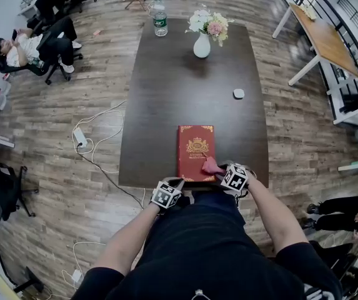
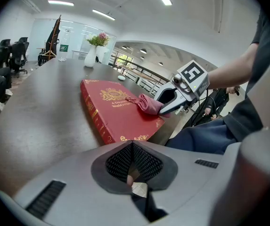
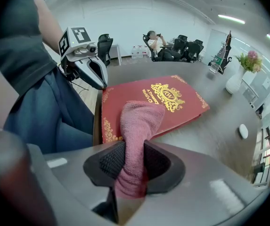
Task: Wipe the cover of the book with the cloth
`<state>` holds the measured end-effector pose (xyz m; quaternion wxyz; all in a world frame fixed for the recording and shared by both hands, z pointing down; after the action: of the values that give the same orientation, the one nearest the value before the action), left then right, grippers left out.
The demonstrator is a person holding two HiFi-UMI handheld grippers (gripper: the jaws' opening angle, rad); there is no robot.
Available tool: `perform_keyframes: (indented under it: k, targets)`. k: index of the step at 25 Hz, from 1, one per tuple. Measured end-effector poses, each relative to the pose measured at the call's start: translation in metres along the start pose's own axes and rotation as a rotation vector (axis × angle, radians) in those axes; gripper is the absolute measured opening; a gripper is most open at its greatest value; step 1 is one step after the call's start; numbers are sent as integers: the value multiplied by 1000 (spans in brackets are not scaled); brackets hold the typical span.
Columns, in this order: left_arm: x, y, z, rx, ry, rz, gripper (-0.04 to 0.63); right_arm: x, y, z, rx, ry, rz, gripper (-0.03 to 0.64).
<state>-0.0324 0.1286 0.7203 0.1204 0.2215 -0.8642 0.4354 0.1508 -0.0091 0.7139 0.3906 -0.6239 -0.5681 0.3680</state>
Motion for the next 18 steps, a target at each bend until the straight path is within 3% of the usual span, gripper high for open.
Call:
perform_keyframes:
  k: [9,18]
  targets:
    - [0,1,1,-13,4,-4,-5,-2,6,0,49,-5,-10,114]
    - [-8,2,-3,-19,19,31,-5,15,13,58,-44,50,24,114]
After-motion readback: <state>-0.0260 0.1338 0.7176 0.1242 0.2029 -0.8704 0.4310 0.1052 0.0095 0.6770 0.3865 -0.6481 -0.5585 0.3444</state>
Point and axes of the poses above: the fingertips, and each gripper's own axes: y backward along the fingers, x to its left, z out of its top, the point moved 7 cm from there along y, backward along the fingers, and after that the axes turned 2 degrees about -z, right-handed, at the moved point
